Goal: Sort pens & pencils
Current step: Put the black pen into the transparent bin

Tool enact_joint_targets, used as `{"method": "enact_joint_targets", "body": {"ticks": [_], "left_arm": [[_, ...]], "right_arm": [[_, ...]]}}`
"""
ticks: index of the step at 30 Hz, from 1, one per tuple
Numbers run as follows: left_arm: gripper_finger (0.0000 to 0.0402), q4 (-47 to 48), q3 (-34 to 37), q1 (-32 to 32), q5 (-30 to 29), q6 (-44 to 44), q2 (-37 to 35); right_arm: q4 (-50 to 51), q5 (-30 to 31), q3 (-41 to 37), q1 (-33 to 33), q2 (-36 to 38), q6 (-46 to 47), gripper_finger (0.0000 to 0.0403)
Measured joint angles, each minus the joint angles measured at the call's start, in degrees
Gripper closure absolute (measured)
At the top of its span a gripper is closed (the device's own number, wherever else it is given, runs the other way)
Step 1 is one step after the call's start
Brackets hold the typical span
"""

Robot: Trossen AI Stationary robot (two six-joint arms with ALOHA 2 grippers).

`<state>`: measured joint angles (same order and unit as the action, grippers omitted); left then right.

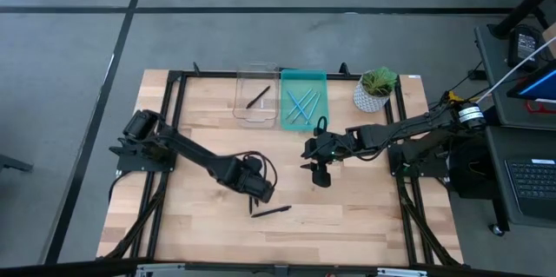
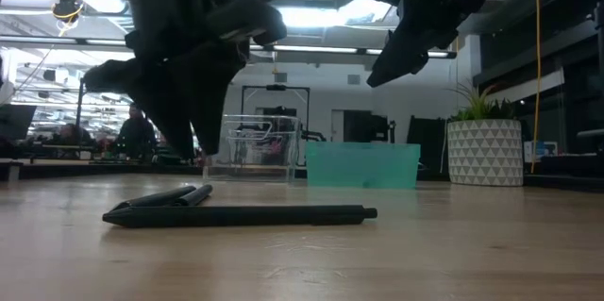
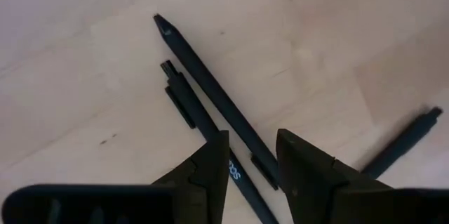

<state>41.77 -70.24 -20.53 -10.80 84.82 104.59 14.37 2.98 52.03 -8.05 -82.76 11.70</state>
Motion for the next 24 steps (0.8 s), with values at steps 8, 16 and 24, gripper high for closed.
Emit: {"method": "enact_joint_targets", "body": {"ticks": [8,16,24], "left_arm": [[0.0289,2.63,-0.02,-1.4,-2.61,4.61,0.45],[0.0289,2.36,0.0,-2.36,-1.59,6.59,2.2],[0.0289,1.21,0.0,-2.4,-0.82,7.49,4.12]], "right_arm": [[0.02,0.0,0.0,0.0,0.0,0.04,0.0223],[0.02,0.0,0.0,0.0,0.0,0.02,0.0223],[-0.04,0.02,0.01,0.0,0.02,-0.02,0.0223]]}}
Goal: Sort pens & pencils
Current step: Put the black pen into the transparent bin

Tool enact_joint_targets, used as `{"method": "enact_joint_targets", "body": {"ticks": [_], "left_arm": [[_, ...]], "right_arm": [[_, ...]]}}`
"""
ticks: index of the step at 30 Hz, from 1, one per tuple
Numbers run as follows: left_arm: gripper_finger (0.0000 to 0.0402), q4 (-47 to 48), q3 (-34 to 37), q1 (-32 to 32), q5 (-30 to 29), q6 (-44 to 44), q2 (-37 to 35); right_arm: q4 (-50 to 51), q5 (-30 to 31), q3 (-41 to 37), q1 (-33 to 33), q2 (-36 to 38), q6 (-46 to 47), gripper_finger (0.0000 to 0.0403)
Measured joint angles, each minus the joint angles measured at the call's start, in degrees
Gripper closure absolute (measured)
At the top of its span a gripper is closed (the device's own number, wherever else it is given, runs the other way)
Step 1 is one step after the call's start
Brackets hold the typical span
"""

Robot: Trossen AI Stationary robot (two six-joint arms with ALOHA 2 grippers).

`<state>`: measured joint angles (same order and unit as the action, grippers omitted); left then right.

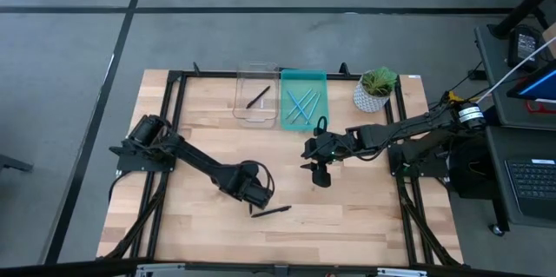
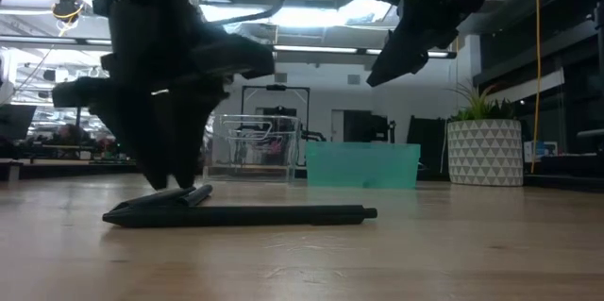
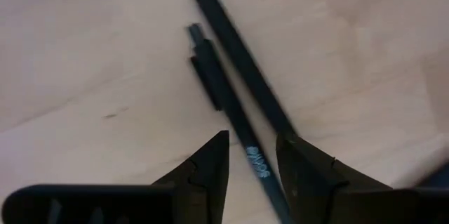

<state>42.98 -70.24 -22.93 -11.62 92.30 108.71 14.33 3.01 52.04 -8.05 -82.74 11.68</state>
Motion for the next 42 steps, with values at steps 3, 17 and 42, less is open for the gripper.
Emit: {"method": "enact_joint_targets", "body": {"ticks": [3,17,42], "left_arm": [[0.0289,-0.23,-0.05,-0.08,0.12,0.18,0.62],[0.0289,0.37,-0.24,-0.71,1.2,0.36,1.54],[0.0289,5.02,-0.02,-0.3,2.04,-1.43,-0.9]], "right_arm": [[0.13,0.0,0.01,0.0,0.0,0.02,0.0223],[0.17,0.0,0.01,0.0,0.0,0.0,0.0223],[0.15,0.0,0.01,-0.01,0.0,0.03,0.0223]]}}
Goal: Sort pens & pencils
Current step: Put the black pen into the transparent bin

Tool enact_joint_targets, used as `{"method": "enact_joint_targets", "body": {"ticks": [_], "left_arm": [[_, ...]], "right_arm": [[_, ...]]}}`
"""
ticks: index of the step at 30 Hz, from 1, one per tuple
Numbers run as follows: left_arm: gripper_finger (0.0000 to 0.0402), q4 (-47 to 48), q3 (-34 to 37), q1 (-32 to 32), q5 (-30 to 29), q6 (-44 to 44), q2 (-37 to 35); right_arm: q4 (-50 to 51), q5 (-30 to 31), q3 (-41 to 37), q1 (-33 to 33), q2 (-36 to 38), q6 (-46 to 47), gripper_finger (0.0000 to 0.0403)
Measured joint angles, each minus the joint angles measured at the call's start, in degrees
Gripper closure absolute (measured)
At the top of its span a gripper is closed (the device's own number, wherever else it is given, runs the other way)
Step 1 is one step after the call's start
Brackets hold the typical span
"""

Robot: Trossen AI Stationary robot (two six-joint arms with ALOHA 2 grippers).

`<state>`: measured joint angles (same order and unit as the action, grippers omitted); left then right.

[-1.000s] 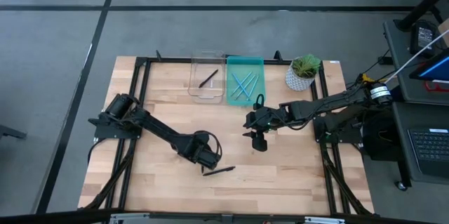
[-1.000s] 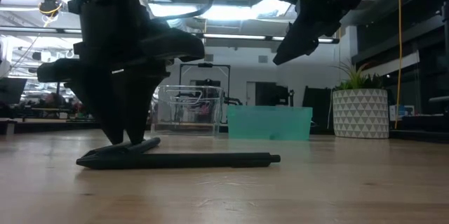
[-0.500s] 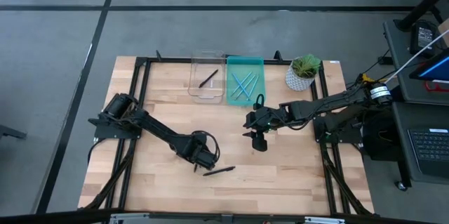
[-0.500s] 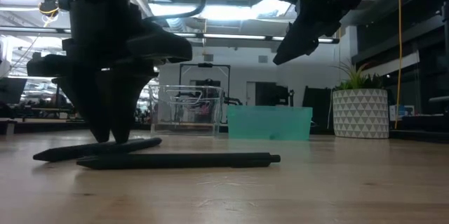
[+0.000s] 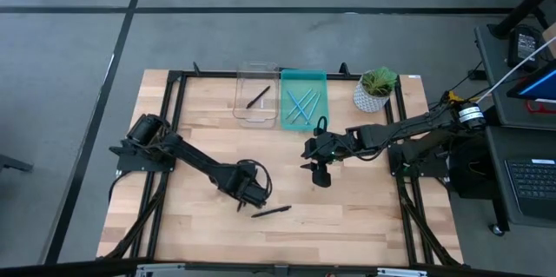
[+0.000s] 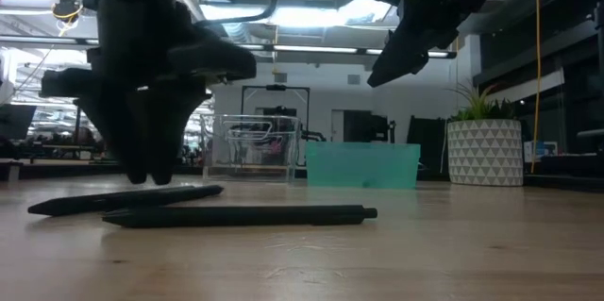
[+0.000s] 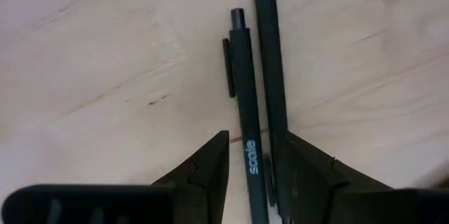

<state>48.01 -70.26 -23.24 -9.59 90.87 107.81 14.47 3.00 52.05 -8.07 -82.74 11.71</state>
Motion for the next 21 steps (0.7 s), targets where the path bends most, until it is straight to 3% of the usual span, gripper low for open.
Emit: {"method": "enact_joint_targets", "body": {"ticks": [21], "left_arm": [[0.0289,0.73,0.0,-0.16,-0.3,-0.07,0.83]], "right_arm": [[-0.01,0.0,0.0,0.0,0.0,-0.05,0.0223]]}}
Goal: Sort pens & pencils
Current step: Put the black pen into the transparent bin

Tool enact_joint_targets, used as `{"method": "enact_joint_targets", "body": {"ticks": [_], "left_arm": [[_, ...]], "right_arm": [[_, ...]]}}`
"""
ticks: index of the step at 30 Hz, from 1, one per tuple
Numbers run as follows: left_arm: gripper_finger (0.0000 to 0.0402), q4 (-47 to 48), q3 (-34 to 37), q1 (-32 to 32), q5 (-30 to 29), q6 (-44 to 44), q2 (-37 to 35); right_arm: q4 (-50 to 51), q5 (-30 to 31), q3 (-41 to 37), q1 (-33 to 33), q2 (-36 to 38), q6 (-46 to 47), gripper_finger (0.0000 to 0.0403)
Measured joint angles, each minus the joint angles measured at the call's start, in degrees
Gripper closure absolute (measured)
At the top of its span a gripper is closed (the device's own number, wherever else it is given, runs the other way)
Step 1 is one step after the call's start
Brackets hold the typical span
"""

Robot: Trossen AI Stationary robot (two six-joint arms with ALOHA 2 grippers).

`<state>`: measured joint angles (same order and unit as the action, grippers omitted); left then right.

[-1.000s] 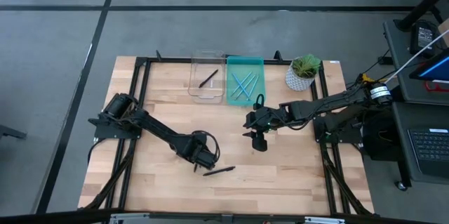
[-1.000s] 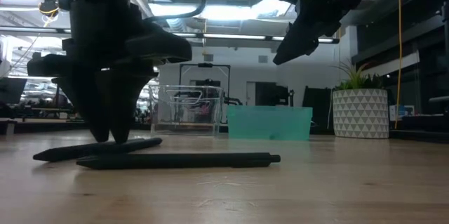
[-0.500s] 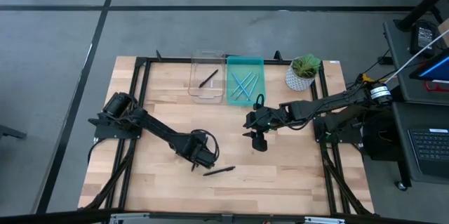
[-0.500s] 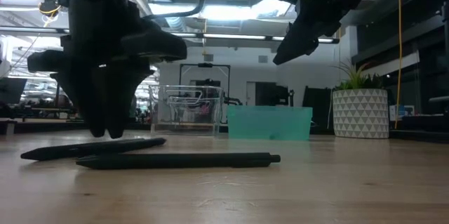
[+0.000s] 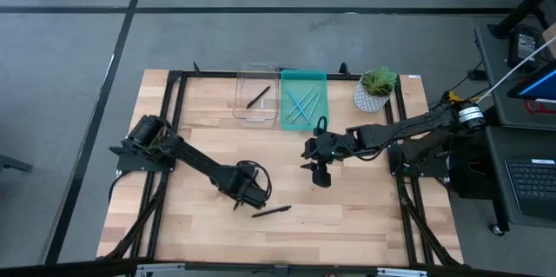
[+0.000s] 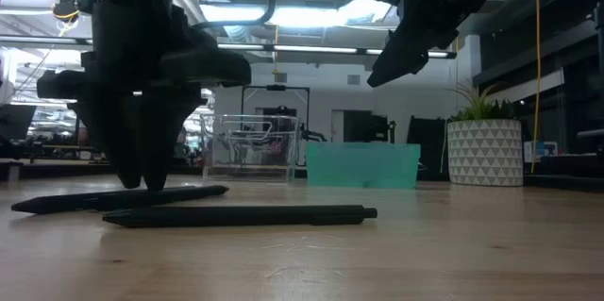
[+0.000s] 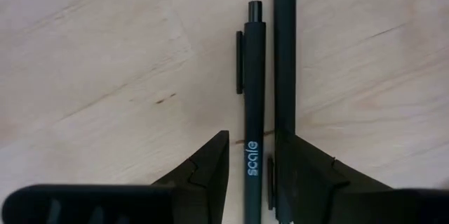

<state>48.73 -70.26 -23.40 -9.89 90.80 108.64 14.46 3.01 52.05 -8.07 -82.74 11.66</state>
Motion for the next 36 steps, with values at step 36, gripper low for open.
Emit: {"method": "enact_joint_targets", "body": {"ticks": [36], "left_arm": [[0.0289,-3.26,4.59,4.72,3.63,-5.88,0.51]], "right_arm": [[-0.01,0.0,0.0,0.01,0.0,0.11,0.0223]]}}
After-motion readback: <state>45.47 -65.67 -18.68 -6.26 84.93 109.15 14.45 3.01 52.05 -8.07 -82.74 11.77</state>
